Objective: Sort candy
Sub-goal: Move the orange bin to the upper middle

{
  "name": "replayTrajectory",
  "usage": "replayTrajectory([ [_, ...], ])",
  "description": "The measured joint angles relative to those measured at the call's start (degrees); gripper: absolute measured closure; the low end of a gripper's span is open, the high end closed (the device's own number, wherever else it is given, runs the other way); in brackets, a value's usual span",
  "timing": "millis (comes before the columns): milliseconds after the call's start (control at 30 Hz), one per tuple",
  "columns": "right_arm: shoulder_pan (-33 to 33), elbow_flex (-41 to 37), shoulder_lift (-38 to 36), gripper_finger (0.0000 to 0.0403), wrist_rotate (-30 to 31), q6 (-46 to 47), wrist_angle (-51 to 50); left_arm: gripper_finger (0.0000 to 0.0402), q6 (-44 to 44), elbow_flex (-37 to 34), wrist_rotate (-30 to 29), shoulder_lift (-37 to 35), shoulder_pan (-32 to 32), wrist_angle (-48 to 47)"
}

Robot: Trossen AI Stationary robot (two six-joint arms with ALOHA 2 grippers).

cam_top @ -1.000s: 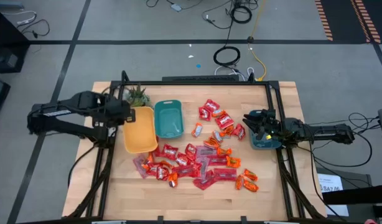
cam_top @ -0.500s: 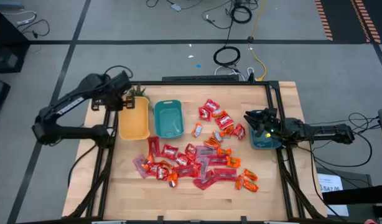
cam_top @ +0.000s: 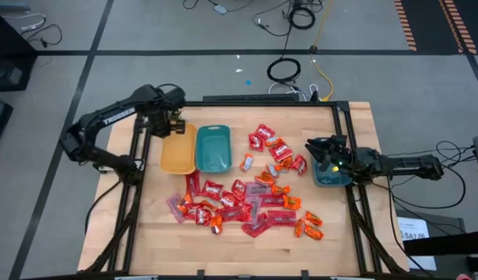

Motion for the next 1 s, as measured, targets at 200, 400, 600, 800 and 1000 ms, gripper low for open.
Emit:
replayTrajectory([
  [200,0.00,0.00,0.00,0.0234,-0.05,-0.09,0.01,0.0394,-3.86,-0.09,4.11,2.80,-0.14,10.28],
  [400,0.00,0.00,0.00,0.0234,-0.16,-0.53,0.02,0.0394,-6.49,-0.09,6.76,5.06,-1.90,14.72],
  [600,0.00,0.00,0.00,0.0234,-0.33,-0.55,0.00,0.0394,-5.13,-0.11,10.12,7.12,-3.77,14.62],
  [800,0.01,0.00,0.02,0.0234,-0.51,-1.70,0.01,0.0394,-5.86,-0.11,11.53,8.01,-5.14,14.58],
  [1000,0.02,0.00,0.00,0.0234,-0.55,-1.66,0.02,0.0393,-5.73,-0.11,9.77,8.02,-5.15,15.18],
])
